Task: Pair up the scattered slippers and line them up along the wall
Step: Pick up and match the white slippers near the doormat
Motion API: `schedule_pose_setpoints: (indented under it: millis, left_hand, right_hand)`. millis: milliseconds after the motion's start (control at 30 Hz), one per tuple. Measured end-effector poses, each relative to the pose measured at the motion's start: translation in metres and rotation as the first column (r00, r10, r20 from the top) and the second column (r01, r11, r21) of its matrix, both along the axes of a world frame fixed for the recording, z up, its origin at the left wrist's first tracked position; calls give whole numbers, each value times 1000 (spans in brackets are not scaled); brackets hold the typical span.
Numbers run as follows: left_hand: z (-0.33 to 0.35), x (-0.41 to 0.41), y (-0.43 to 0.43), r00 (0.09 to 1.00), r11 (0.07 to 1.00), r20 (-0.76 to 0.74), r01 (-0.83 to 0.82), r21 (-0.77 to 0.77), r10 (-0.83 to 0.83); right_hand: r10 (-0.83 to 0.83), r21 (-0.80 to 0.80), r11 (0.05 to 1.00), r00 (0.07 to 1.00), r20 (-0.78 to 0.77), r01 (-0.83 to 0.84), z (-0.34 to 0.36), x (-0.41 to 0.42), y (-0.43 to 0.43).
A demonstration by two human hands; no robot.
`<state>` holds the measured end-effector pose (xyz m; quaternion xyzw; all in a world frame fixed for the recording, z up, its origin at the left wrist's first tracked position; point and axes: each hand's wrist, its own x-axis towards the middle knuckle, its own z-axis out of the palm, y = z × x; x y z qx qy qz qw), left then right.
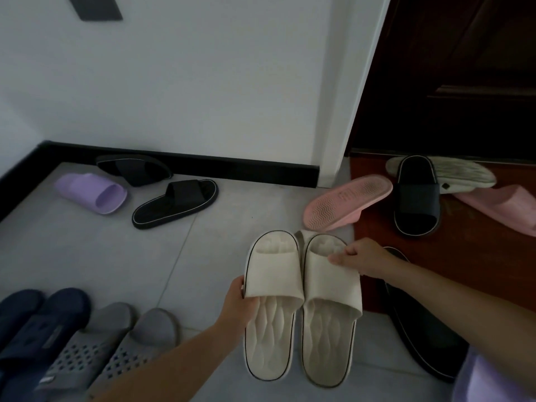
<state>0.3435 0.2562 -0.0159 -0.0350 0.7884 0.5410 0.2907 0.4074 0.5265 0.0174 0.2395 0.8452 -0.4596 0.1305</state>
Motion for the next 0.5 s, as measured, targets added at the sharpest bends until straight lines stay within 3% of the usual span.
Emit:
schedule_pose_setpoints:
  millis: [200, 500]
  left_hand:
    - [-28, 17, -10, 989, 984, 96, 126, -126, -115]
    - [-31, -1, 7, 997, 992, -34, 60, -115, -65]
  right_hand:
    - [91, -2, 996, 986, 142, -91, -25, 35, -6]
    - [-47, 255, 967, 963, 266, -23, -21, 41, 24]
